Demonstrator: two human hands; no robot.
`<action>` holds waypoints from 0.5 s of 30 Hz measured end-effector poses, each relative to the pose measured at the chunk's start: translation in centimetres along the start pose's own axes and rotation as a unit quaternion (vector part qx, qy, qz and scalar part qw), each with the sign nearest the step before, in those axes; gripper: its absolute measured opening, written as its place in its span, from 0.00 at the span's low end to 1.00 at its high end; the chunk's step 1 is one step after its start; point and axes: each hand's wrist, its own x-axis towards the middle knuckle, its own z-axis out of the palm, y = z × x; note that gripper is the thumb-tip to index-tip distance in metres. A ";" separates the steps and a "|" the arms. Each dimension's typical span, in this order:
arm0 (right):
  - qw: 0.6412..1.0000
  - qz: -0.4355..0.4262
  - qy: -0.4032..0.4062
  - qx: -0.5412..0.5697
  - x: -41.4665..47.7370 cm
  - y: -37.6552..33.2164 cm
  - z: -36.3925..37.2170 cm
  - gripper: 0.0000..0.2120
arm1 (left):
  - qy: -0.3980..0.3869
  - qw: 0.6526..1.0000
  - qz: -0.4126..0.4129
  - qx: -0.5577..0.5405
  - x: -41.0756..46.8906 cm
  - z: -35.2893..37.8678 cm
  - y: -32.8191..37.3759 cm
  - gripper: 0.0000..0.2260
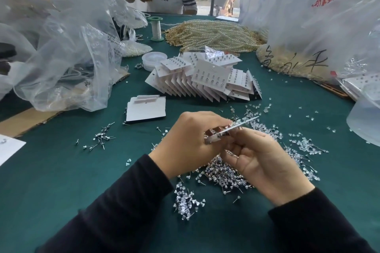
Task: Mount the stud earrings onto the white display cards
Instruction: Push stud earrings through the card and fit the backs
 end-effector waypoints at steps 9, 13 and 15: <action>0.998 -0.042 0.018 -0.034 -0.6 -0.6 0.5 0.07 | 0.036 0.999 -0.002 0.004 -0.3 0.0 0.0 0.09; 0.988 -0.085 0.078 -0.105 -2.0 -1.6 -0.9 0.06 | 0.077 0.986 -0.106 -0.100 -0.5 0.0 -0.3 0.18; 0.959 -0.127 0.131 -0.219 -3.4 -2.4 -2.4 0.04 | 0.099 0.957 -0.193 -0.193 -0.6 -0.1 -0.4 0.13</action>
